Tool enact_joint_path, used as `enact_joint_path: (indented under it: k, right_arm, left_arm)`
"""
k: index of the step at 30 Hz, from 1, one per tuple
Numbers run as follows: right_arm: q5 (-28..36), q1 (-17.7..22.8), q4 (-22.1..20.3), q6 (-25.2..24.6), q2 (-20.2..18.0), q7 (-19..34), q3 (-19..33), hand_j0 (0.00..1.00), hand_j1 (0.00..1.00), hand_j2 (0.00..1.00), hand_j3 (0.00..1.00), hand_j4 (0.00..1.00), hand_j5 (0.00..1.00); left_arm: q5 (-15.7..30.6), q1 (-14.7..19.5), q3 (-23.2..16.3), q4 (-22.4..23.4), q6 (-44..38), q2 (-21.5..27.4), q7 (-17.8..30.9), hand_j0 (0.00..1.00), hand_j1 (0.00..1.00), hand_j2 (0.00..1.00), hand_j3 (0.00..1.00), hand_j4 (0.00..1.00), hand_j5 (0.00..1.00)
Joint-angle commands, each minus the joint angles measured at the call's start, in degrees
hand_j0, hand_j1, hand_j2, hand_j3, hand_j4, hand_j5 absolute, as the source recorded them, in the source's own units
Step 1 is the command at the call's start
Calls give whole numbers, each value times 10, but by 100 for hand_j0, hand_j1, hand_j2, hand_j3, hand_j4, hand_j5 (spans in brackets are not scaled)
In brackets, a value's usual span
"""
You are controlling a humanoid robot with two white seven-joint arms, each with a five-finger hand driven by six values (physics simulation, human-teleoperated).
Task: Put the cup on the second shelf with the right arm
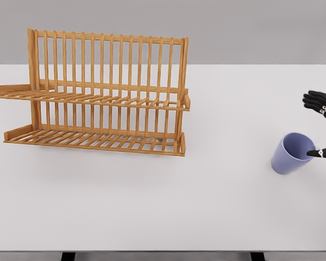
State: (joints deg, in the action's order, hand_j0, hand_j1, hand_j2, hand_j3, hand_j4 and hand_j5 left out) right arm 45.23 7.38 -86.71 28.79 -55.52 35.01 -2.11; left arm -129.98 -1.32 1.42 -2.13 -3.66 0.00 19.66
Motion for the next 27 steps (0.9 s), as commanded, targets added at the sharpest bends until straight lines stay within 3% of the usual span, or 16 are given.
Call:
enact_joint_path:
  k: [1,12,27]
  right_arm:
    - [5,0,-1,-1,-6,0,0,100,100,100,100,100,100]
    - [4,35,2,0,-13,0,0,100,100,100,100,100,100]
    - [4,35,63,1,4,0,-2,100,100,100,100,100,100]
  left_arm:
    - [0,0,0,0,0,0,0,100,100,100,100,100,100]
    - [0,0,0,0,0,0,0,100,100,100,100,100,100]
    - [0,0,0,0,0,0,0,100,100,100,100,100,100]
